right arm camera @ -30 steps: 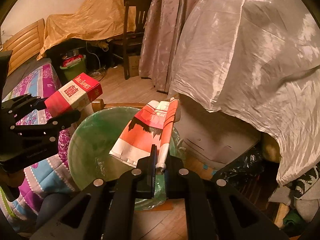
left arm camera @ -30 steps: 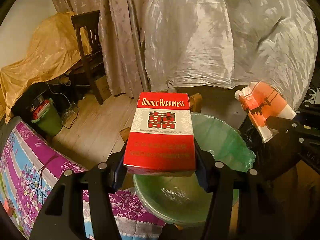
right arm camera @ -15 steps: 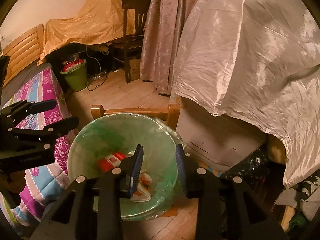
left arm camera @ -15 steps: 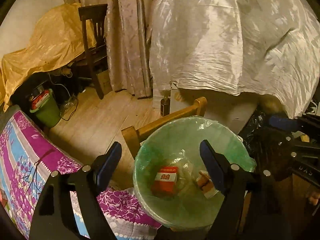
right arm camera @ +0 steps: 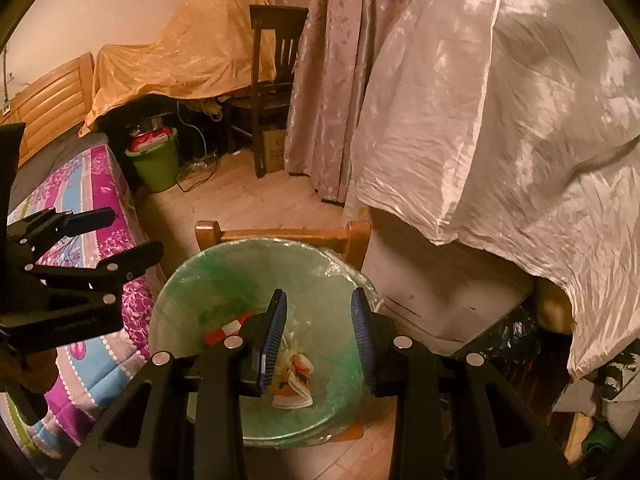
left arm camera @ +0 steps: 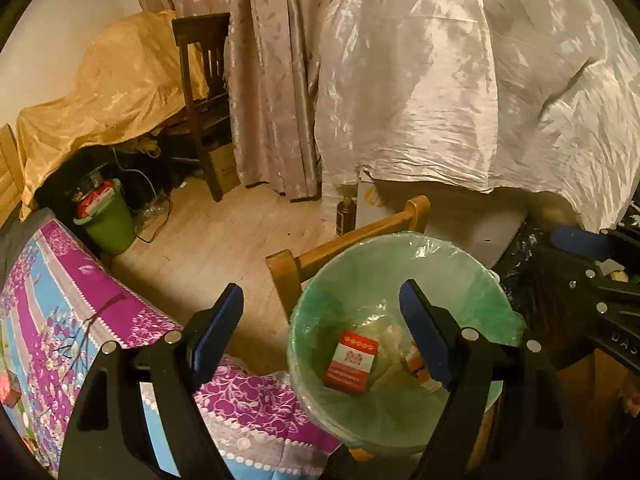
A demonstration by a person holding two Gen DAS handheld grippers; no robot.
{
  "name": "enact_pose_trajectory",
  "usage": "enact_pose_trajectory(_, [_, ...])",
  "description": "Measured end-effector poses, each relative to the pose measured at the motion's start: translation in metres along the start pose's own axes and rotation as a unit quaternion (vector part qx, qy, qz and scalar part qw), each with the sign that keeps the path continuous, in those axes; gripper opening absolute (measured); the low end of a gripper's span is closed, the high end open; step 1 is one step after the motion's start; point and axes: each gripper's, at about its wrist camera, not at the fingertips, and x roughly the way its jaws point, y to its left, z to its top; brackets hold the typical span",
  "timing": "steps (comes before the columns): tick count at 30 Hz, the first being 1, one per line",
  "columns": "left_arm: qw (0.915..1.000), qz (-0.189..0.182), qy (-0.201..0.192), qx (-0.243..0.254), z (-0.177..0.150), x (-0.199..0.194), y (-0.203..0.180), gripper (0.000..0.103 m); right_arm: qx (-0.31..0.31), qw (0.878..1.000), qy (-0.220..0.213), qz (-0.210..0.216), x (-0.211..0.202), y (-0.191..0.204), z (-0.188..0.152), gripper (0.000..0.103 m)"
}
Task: Collect trash
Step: 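Open the left tool over the bin while the right tool releases the wrapper, then move both open tools back over the trash on the quilt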
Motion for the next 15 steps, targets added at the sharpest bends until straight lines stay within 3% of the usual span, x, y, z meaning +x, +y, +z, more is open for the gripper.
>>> enact_pose_trajectory(15, [0.9938, 0.103, -0.033, -0.022, -0.019, -0.047, 0.033, 0.077, -0.003, 0.994, -0.106, -0.006, -0.050, 0.054, -0.010, 0.034])
